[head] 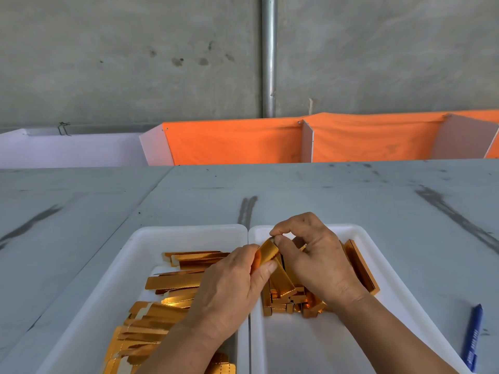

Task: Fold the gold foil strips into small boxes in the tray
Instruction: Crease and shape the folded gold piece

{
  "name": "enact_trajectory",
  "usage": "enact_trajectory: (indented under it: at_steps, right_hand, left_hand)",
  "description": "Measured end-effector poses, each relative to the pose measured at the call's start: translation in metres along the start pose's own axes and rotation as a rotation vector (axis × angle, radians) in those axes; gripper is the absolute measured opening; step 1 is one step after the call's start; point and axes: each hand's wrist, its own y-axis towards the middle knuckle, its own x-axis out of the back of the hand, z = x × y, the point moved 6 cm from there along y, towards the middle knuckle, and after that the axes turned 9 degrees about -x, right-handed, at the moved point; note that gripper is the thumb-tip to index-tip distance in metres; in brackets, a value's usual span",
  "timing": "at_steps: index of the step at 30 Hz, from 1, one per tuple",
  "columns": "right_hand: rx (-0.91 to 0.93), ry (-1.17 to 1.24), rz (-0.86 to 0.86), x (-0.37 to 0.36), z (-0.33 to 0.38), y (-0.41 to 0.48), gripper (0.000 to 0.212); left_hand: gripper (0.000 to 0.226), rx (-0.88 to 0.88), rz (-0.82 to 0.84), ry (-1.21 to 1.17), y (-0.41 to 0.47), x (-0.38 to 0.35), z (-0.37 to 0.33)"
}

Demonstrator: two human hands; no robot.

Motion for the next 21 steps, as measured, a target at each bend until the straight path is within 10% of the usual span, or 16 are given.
enact_trajectory:
  at_steps: [21]
  right_hand:
    - [-0.149, 0.219, 0.141, -0.0066, -0.0065, -0.0023, 0.022]
  left_hand:
    - [0.074, 0.006, -0.066, -0.001, -0.0008, 0.0019, 0.0029]
